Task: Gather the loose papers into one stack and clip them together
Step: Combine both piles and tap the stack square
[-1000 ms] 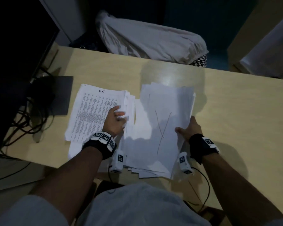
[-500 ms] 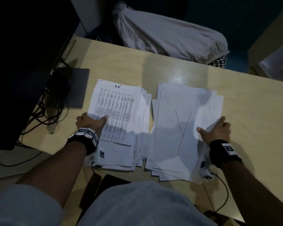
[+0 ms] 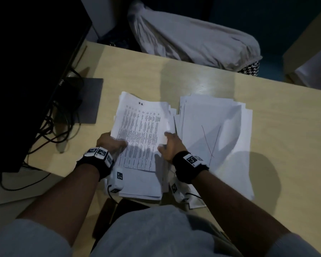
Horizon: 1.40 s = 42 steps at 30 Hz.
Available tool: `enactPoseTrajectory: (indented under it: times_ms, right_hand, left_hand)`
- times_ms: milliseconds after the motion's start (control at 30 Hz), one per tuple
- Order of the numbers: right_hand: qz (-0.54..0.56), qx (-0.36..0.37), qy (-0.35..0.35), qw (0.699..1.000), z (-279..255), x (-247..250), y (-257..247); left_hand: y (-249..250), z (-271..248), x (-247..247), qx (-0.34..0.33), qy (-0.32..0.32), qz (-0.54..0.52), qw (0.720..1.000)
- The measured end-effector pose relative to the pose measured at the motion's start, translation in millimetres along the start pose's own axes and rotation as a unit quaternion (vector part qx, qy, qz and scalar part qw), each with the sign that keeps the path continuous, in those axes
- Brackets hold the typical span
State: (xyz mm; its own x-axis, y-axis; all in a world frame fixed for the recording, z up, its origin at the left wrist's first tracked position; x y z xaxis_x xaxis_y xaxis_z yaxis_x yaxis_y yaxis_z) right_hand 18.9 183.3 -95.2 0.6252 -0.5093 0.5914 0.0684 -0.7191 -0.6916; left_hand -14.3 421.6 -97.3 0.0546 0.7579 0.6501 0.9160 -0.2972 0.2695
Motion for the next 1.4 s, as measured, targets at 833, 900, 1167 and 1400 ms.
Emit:
enactPoseTrajectory:
  times_ms: [833, 900, 1167, 1400]
  right_hand:
    - [0.102, -0.228, 0.291, 0.924, -94, 119, 122]
    - [0.057, -0.245, 0.271, 0.929, -101, 117, 141]
    - [0.018, -0.34, 0.249, 0.907, -108, 105, 176]
    - [0.032, -0.364, 0.21, 0.907, -103, 109, 172]
  left_hand:
    - [92, -105, -145, -0.181, -0.215, -0.09, 0.956]
    - [92, -102, -157, -0.197, -0.112, 0.032, 0.973]
    - [90, -114, -158, -0.062, -0.011, 0.086, 0.994]
    - [103, -124, -172, -0.044, -0.136, -0.014, 0.99]
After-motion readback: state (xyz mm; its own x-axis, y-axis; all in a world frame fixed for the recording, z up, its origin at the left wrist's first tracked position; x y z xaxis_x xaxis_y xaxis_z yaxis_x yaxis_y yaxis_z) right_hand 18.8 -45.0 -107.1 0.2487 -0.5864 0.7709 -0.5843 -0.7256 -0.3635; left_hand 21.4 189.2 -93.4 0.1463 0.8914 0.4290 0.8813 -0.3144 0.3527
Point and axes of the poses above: each hand's wrist, its own z-axis towards the middle knuckle, its own x-axis out of the back of the hand, y = z × x, the point moved 4 cm from there along z, towards the middle knuckle, and after that the axes turned 12 degrees about x, right-handed, at the moved point
